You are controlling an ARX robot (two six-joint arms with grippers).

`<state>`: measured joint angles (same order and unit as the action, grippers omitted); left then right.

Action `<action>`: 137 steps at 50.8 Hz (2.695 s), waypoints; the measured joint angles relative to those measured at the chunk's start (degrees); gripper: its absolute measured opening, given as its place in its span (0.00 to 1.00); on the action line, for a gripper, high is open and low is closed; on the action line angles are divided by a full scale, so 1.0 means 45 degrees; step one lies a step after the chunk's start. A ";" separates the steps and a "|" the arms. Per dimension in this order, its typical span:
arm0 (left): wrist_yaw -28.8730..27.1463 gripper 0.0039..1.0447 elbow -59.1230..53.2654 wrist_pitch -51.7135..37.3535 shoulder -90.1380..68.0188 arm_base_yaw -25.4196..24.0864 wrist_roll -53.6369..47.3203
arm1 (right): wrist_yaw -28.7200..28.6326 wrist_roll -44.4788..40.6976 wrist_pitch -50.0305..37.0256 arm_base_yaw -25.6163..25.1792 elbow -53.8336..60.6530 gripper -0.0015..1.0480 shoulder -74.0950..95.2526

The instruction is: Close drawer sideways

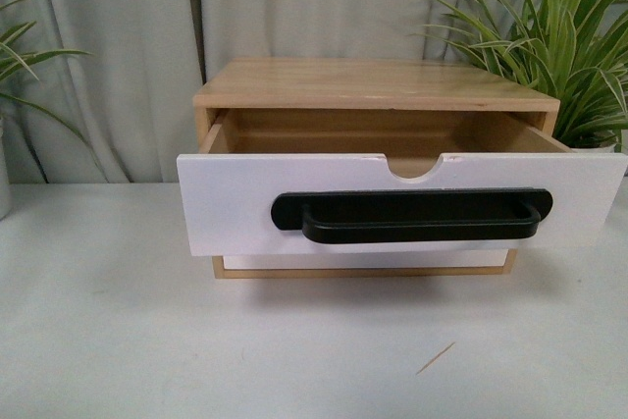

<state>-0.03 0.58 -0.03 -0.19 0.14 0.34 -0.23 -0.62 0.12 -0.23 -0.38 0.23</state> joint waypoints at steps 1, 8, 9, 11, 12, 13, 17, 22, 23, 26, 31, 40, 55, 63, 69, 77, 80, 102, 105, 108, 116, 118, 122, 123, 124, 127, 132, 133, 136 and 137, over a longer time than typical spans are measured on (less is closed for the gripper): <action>0.0000 0.95 0.0000 0.0000 0.0000 0.0000 0.0000 | 0.0000 0.0000 0.0000 0.0000 0.0000 0.91 0.0000; 0.0000 0.95 0.0000 0.0000 0.0000 0.0000 0.0000 | 0.0000 0.0000 0.0000 0.0000 0.0000 0.91 0.0000; 0.0000 0.95 0.0000 0.0000 0.0000 0.0000 0.0000 | 0.0000 0.0000 0.0000 0.0000 0.0000 0.91 0.0000; 0.0000 0.95 0.0000 0.0000 0.0000 0.0000 0.0000 | 0.0000 0.0000 0.0000 0.0000 0.0000 0.91 0.0000; 0.0000 0.95 0.0000 0.0000 0.0000 0.0000 0.0000 | 0.0000 0.0000 0.0000 0.0000 0.0000 0.91 0.0000; 0.0000 0.95 0.0000 0.0000 -0.0005 0.0000 0.0000 | 0.0000 0.0000 0.0000 0.0000 0.0000 0.91 0.0000; 0.0000 0.95 0.0000 0.0000 0.0000 0.0000 0.0000 | 0.0000 0.0000 0.0000 0.0000 0.0000 0.91 0.0000; 0.0000 0.95 0.0000 0.0000 0.0000 0.0000 0.0000 | 0.0000 0.0000 0.0000 0.0000 0.0000 0.91 0.0000; 0.0000 0.95 0.0000 0.0000 0.0000 0.0000 0.0000 | 0.0000 0.0000 0.0000 0.0000 0.0000 0.91 0.0000; 0.0000 0.95 0.0000 0.0000 0.0000 0.0000 0.0000 | 0.0000 0.0000 0.0000 0.0000 0.0000 0.91 0.0000; 0.0000 0.95 0.0000 0.0000 0.0000 0.0000 0.0000 | 0.0000 0.0000 0.0000 0.0000 0.0000 0.91 0.0000; 0.0000 0.95 0.0000 0.0000 0.0000 0.0000 0.0000 | 0.0000 0.0000 0.0000 0.0000 0.0000 0.91 0.0000; -0.6144 0.95 0.1020 0.1715 -0.2331 0.2069 0.2773 | -0.6557 -0.2302 0.2181 -0.2050 -0.1345 0.91 0.3002; -0.8655 0.95 0.2501 0.0423 -0.7140 0.3643 0.9729 | -0.7606 -0.5906 0.0282 -0.2045 -0.2453 0.91 0.7776; -0.7582 0.95 0.3220 -0.1467 -0.9748 0.4784 1.1944 | -0.6776 -0.8806 -0.0510 -0.1651 -0.2764 0.91 0.9826; -0.6290 0.95 0.4435 -0.3997 -1.3668 0.5921 1.3192 | -0.5712 -1.1434 -0.2754 -0.0967 -0.2832 0.91 1.1861; -0.5989 0.95 0.4998 -0.4260 -1.4698 0.6125 1.3323 | -0.5280 -1.1827 -0.3580 -0.0622 -0.2841 0.91 1.2502; -0.4915 0.95 0.7567 -0.4954 -1.8374 0.7257 1.3260 | -0.3847 -1.2220 -0.5965 0.1059 -0.4488 0.91 1.5679; -0.4673 0.95 0.7825 -0.5003 -1.8700 0.7257 1.3182 | -0.3721 -1.2143 -0.6149 0.1214 -0.4886 0.91 1.6155; -0.4556 0.95 0.8058 -0.5003 -1.8982 0.7232 1.3095 | -0.3619 -1.2099 -0.6261 0.1370 -0.5236 0.91 1.6548; -0.4119 0.95 0.8830 -0.5003 -1.9846 0.6892 1.2726 | -0.3366 -1.2016 -0.6499 0.1768 -0.6246 0.91 1.7743; -0.4041 0.95 0.8986 -0.5003 -1.9992 0.6790 1.2658 | -0.3293 -1.2007 -0.6552 0.1841 -0.6523 0.91 1.8083; -0.3594 0.95 0.9345 -0.4891 -2.0337 0.6499 1.2507 | -0.3147 -1.1939 -0.6567 0.1991 -0.7179 0.91 1.8846; -0.3497 0.95 0.9437 -0.4872 -2.0429 0.6441 1.2444 | -0.3089 -1.1924 -0.6591 0.2025 -0.7349 0.91 1.9054; -0.3390 0.95 0.9593 -0.4828 -2.0575 0.6363 1.2400 | -0.3041 -1.1905 -0.6611 0.2064 -0.7514 0.91 1.9249; -0.3128 0.95 1.0117 -0.4702 -2.1007 0.6149 1.2269 | -0.2973 -1.1900 -0.6611 0.2152 -0.7936 0.91 1.9715; -0.2569 0.95 1.0977 -0.4493 -2.1736 0.5799 1.2016 | -0.2861 -1.1890 -0.6577 0.2297 -0.8757 0.91 2.0478; -0.2526 0.95 1.1084 -0.4449 -2.1828 0.5761 1.1992 | -0.2851 -1.1885 -0.6547 0.2312 -0.8874 0.91 2.0575; -0.2351 0.95 1.1497 -0.4352 -2.2178 0.5625 1.1914 | -0.2720 -1.1856 -0.6513 0.2341 -0.9321 0.91 2.0968; -0.2297 0.95 1.1599 -0.4323 -2.2255 0.5591 1.1905 | -0.2642 -1.1846 -0.6513 0.2356 -0.9539 0.91 2.1158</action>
<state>-10.37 52.77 -19.49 -100.33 25.30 53.91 -12.12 -53.93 -29.19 10.37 -43.31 95.44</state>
